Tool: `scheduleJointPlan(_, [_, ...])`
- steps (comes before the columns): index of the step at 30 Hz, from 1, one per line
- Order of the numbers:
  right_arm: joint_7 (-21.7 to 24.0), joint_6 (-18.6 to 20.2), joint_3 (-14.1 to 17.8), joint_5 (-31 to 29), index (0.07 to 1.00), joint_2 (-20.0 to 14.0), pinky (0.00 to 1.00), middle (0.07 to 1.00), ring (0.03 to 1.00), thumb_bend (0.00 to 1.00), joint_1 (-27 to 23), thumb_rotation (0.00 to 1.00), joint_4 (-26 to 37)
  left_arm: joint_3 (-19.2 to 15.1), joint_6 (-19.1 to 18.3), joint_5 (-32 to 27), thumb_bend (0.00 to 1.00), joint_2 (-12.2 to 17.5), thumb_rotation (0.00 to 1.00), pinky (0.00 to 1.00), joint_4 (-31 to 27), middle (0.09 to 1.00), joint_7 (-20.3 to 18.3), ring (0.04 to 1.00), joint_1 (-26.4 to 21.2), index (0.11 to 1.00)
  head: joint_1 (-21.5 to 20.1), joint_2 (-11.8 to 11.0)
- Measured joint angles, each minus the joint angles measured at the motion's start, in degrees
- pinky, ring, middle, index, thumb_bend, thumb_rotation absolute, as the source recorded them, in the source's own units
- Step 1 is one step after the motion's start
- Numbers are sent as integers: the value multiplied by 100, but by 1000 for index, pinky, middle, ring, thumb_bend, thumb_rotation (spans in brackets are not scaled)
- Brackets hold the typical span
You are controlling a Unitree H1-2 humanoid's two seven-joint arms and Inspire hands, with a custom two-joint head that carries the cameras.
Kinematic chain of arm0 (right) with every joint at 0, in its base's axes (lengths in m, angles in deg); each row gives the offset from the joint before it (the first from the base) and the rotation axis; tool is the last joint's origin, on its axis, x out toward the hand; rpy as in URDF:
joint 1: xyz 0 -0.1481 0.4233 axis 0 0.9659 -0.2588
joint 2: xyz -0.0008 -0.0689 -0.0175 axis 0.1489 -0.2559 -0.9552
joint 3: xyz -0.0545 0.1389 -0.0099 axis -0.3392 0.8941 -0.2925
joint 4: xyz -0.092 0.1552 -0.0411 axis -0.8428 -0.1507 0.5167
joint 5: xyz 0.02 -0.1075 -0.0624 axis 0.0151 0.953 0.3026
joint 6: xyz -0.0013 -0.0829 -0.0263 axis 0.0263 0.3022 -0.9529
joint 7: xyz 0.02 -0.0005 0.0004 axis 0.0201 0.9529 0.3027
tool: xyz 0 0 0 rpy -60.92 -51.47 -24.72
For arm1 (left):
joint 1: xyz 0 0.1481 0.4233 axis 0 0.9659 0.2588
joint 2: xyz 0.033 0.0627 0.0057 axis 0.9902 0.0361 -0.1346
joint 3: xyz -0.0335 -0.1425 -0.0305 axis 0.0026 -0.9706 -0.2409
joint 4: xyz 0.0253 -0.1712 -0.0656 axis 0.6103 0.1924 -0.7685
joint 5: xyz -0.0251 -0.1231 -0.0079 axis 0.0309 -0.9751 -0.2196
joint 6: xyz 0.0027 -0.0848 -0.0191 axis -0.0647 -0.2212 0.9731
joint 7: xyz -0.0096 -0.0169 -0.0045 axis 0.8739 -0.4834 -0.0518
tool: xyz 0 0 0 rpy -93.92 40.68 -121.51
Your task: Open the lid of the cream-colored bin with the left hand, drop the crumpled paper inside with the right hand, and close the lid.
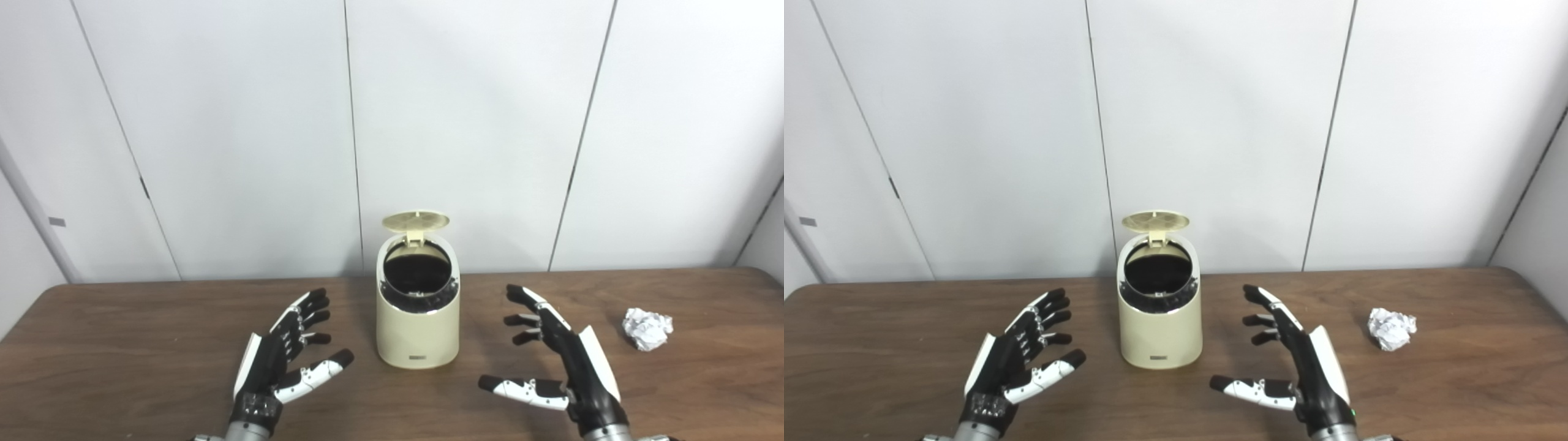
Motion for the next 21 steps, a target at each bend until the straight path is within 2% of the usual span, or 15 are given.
scheduleJointPlan(4, [31, -213, 130, -53, 847, -292, 599, 858, 728, 752, -54, 99, -74, 13, 17, 119, 841, -15, 228, 663, 49, 858, 64, 801, -37, 896, -26, -35])
scheduleJointPlan(7, [198, -127, 280, -54, 871, -738, 613, 877, 742, 763, -246, 172, -50, 1, 27, 171, 840, -15, 221, 659, 152, 857, 131, 800, -83, 894, -88, -62])
scheduleJointPlan(8, [323, 46, 285, 11, 903, -911, 633, 919, 789, 768, -309, 246, 18, 2, 27, 172, 837, -15, 213, 662, 154, 860, 146, 804, -84, 895, -305, -105])
scheduleJointPlan(12, [1496, 1296, 9, 501, 919, -1882, 711, 953, 871, 843, -586, 334, 589, -3, 26, 132, 820, -13, 187, 682, 217, 869, 145, 814, -103, 900, -605, -167])
scheduleJointPlan(15, [2103, 2062, -113, 833, 886, -2298, 697, 936, 859, 876, -842, 261, 866, -10, 26, 116, 812, 1, 169, 684, 245, 867, 142, 813, -103, 898, -913, -220])
scheduleJointPlan(18, [2507, 2474, -332, 1183, 873, -2538, 696, 914, 847, 898, -1053, 207, 942, -12, 26, 110, 807, 25, 166, 685, 269, 869, 112, 813, -107, 905, -1300, -299])
scheduleJointPlan(21, [2930, 2959, -519, 1620, 877, -2766, 716, 910, 852, 891, -1221, 176, 980, -36, 25, 112, 794, 106, 151, 670, 310, 868, 70, 807, -109, 901, -1485, -325])
